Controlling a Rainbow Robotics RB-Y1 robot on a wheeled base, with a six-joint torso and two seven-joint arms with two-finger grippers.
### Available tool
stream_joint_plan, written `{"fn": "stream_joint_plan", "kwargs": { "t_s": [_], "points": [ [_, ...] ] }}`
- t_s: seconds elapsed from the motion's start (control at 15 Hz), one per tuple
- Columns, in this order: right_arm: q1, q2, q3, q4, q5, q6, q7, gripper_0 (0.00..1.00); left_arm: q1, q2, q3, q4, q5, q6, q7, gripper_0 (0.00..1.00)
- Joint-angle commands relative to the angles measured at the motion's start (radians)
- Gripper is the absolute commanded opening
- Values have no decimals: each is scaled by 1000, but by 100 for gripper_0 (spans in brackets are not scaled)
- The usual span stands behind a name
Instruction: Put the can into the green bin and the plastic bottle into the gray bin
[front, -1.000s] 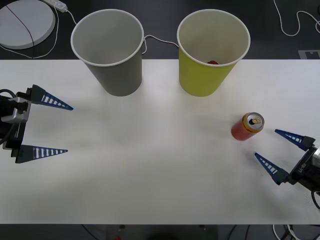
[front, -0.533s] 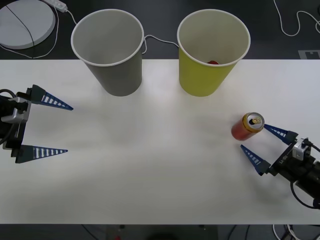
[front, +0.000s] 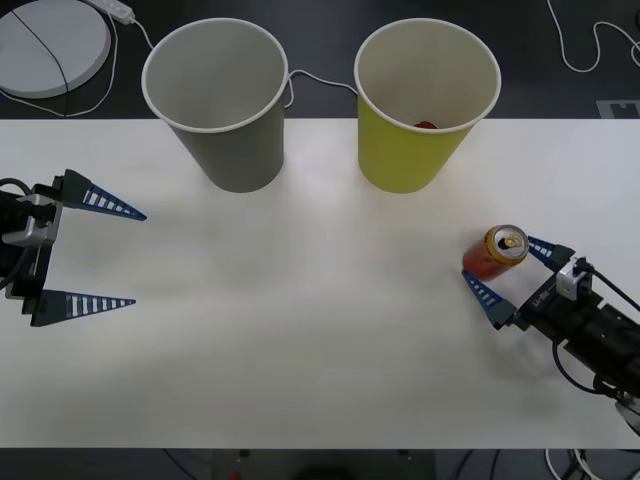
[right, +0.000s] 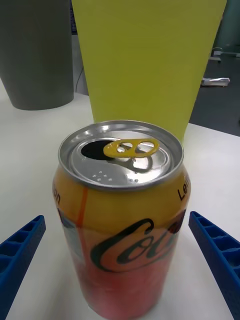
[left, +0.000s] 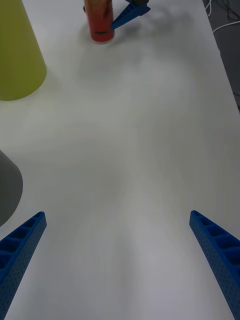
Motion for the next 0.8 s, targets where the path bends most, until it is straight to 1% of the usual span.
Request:
{"fn": "stream_joint_plan", "kwargs": {
  "t_s": [0.07, 0.4, 0.47, 0.53, 0.6, 0.8],
  "points": [
    [-20, 11, 14, -1, 1, 18, 2, 100, 0, 0, 0, 0, 0, 0, 0, 100],
    [-48, 27, 26, -1, 2, 47, 7, 100, 0, 0, 0, 0, 0, 0, 0, 100],
    [-49, 25, 26, 1, 4, 47, 8, 64, 0, 0, 0, 0, 0, 0, 0, 100],
    [-51, 25, 26, 1, 4, 47, 8, 16, 0, 0, 0, 0, 0, 0, 0, 100],
    [-51, 25, 26, 1, 4, 47, 8, 0, 0, 0, 0, 0, 0, 0, 0, 100],
    [-57, 25, 26, 1, 22, 47, 1, 0, 0, 0, 0, 0, 0, 0, 0, 100]
  ]
}}
